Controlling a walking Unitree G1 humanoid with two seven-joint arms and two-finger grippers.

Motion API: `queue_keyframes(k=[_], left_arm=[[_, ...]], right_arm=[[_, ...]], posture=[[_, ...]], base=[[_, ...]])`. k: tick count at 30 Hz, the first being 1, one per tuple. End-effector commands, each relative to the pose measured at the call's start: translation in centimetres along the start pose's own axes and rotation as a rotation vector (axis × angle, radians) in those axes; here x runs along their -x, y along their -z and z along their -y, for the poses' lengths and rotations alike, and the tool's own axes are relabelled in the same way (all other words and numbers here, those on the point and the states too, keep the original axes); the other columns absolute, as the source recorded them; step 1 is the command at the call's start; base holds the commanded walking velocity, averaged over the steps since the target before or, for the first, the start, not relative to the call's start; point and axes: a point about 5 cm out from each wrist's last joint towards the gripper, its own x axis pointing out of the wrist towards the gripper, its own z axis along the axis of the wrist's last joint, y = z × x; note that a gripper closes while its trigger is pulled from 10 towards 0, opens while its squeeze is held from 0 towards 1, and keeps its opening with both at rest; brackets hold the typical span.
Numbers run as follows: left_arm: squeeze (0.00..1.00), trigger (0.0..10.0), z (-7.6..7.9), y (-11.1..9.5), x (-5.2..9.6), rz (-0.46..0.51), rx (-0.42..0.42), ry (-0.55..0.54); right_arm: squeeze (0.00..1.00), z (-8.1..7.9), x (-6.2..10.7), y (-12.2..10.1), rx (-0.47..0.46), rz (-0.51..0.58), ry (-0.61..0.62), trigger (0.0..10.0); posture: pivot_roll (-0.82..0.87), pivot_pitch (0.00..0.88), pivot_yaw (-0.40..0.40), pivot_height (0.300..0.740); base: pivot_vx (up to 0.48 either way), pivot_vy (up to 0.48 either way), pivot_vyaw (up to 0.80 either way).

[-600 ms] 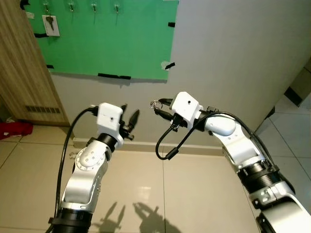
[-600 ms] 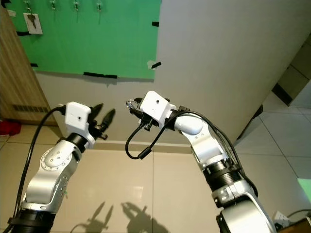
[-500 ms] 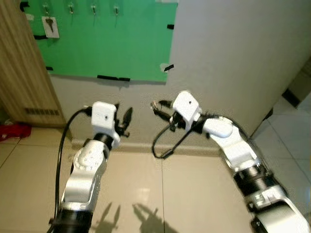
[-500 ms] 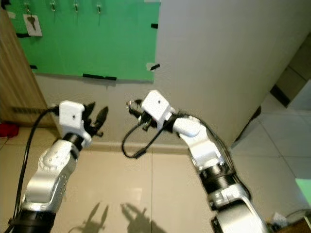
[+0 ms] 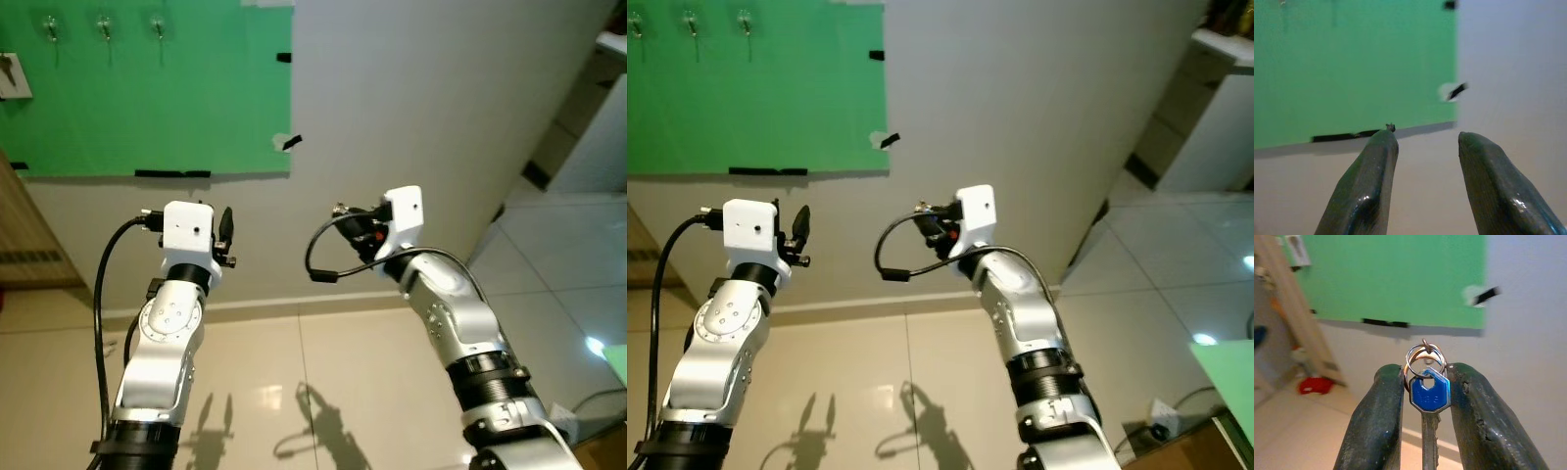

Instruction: Hang keys on a hook

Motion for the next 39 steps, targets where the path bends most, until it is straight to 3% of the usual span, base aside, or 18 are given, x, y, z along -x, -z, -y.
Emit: queue_keyframes(k=[1,17,21,27,35,39], left_arm=[[0.0,10.0,0.2,-0.6,-0.4,0.012,-0.005,-0.012],[0.0,10.0,-0.2,-0.3,-0.4,-0.013,0.04,-0.055],[0.0,10.0,-0.1,-0.4,-0.6,-0.015,0.029,-0.045],[0.0,10.0,1.0,-1.0,-1.1,0.014,-0.082,0.065],[0.0,10.0,0.2,-1.2,-1.6,0.014,-0.085,0.095],[0.0,10.0,0.6,-1.3,-1.7,0.008,-0.092,0.184]], right_arm=[[0.0,-0.1,0.0,-1.0,-0.001,0.025,-0.006,10.0],[0.0,-0.5,-0.4,-1.1,0.032,0.009,-0.02,10.0],[0.0,-0.6,-0.5,-1.3,0.045,0.007,-0.022,10.0],[0.0,0.2,-0.3,-1.8,-0.043,-0.014,-0.036,10.0],[0.0,0.4,-0.2,-2.0,-0.114,-0.055,-0.096,10.0],[0.0,0.0,-0.1,-2.4,-0.151,-0.052,-0.134,10.0]], posture=[[-0.01,0.0,-0.017,0.74],[0.0,0.0,-0.017,0.74],[0.0,0.0,-0.016,0.74],[0.0,0.0,-0.017,0.74],[-0.01,0.0,-0.016,0.74],[-0.01,0.0,-0.015,0.74]], base=[[0.48,0.0,0.0],[0.452,0.046,0.0],[0.386,0.284,0.69],[0.244,0.2,0.21],[0.0,0.0,0.0],[0.0,0.0,0.0]])
